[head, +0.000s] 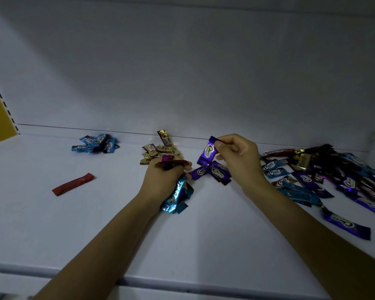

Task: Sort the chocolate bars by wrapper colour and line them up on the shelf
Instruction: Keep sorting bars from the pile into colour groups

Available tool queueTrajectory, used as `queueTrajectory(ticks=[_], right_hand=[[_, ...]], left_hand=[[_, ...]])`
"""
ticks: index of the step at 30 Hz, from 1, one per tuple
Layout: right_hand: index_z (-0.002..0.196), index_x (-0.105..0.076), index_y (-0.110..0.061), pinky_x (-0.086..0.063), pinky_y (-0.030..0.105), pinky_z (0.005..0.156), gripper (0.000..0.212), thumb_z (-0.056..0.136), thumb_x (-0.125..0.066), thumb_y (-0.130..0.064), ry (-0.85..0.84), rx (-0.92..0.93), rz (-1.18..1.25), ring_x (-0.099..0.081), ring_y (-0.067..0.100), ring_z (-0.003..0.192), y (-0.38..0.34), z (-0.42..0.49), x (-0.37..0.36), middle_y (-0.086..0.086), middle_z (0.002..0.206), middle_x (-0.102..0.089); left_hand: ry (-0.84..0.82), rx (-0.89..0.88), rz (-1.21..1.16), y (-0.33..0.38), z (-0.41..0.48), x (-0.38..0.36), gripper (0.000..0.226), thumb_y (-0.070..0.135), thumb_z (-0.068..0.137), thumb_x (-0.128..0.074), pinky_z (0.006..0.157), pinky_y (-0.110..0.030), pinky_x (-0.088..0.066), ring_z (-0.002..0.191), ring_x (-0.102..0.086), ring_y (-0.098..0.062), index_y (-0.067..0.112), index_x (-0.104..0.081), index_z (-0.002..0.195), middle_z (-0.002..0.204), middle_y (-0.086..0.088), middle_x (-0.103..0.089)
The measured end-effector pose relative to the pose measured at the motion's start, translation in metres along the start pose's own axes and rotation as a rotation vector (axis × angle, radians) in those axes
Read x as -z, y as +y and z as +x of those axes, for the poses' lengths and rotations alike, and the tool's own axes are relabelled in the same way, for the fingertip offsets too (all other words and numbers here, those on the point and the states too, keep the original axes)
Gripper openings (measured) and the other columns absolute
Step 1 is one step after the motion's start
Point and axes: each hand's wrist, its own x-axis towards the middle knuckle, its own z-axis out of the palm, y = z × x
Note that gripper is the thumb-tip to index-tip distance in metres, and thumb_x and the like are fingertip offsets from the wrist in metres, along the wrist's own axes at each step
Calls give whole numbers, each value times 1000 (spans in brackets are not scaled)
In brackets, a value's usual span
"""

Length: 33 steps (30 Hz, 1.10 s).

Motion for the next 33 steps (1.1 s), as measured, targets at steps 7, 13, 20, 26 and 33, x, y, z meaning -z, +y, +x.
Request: queueTrajectory(ticks=[7, 13, 20, 26, 33], right_hand=[[108, -68, -21, -45, 20, 60, 19, 89, -64, -22, -121, -6, -482, -57, 10, 77, 27, 2, 6, -1, 90, -62], [114, -65, -29, -40, 15, 72, 33, 83, -65, -42, -217, 232, -324, -52, 5, 87, -13, -6, -14, -3, 101, -57], [93, -73, -13, -48, 19, 73, 14, 89, -65, -24, -444, 279, -234, -58, 8, 94, -60, 9, -50, 0, 103, -61], [93, -74, -17, -42, 10, 77, 11, 83, -71, -20, -635, 341, -330, -60, 1, 87, -60, 18, -61, -7, 91, -69], [95, -75, -15, -55, 32, 77, 12, 88, -65, -17, -97, 77, -297, -65, 13, 79, -19, 60, -84, -2, 88, -72]], left_hand=[[22, 19, -12, -3, 3, 0, 24, -4, 89, -52, 78, -32, -56, 78, -69, -18, 10, -68, 77, 95, 0, -72], [28, 1, -25, -2, 2, 0, 21, -4, 89, -51, 71, -35, -58, 71, -71, -21, 7, -66, 81, 88, -9, -71], [73, -7, -133, -4, 0, 4, 20, -6, 89, -50, 69, -38, -55, 74, -69, -25, 6, -65, 83, 82, -12, -69], [120, 0, -310, 2, 3, 7, 18, -7, 89, -49, 55, -25, -53, 62, -66, -17, 3, -64, 89, 75, -13, -67], [308, 215, -792, 3, 14, 36, 16, 3, 91, -57, 55, -25, -57, 70, -71, -15, 11, -70, 95, 84, -8, -75]])
